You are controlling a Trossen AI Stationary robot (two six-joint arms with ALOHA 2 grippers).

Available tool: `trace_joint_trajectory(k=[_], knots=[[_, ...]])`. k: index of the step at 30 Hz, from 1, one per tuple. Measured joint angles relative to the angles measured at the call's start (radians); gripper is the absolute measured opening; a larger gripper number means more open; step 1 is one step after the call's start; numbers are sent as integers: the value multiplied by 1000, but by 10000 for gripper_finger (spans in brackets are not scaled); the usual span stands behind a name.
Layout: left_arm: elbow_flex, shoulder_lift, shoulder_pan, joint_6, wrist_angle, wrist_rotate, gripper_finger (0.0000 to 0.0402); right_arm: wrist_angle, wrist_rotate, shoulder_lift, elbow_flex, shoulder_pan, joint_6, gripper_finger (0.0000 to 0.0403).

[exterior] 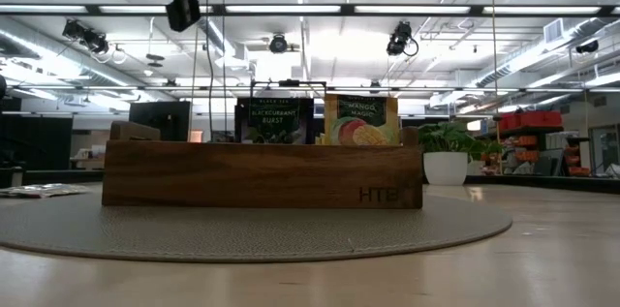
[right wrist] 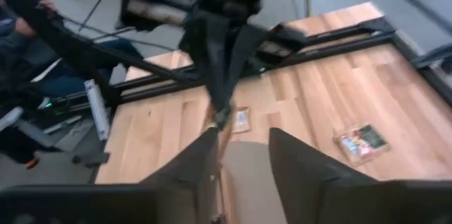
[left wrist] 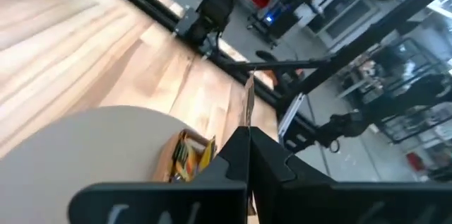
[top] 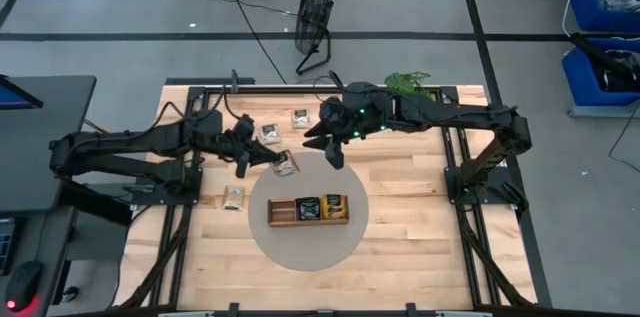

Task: Pick & Place Tea
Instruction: Put the brown tea bag into the left section of the wooden organizer

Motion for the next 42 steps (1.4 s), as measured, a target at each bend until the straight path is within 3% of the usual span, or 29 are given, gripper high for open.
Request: trace_joint_trajectory(k=[6, 11, 19, 24, 35, 42], knots=[[0, -10, -95, 22, -73, -106, 1, 44, 28, -7, 0, 1, -22, 191], [0, -10, -181, 32, -148, -228, 1, 106, 76, -37, 0, 12, -60, 213], [-1, -6, -309, 45, -247, -337, 1, 117, 214, -93, 0, 32, -111, 205], [-1, 36, -354, 63, -263, -376, 1, 86, 232, -101, -1, 31, -116, 196], [-2, 253, -417, 86, -259, -423, 1, 76, 232, -101, -1, 32, -110, 194], [-1, 348, -414, 109, -168, -424, 1, 59, 228, -101, -1, 32, -108, 194]])
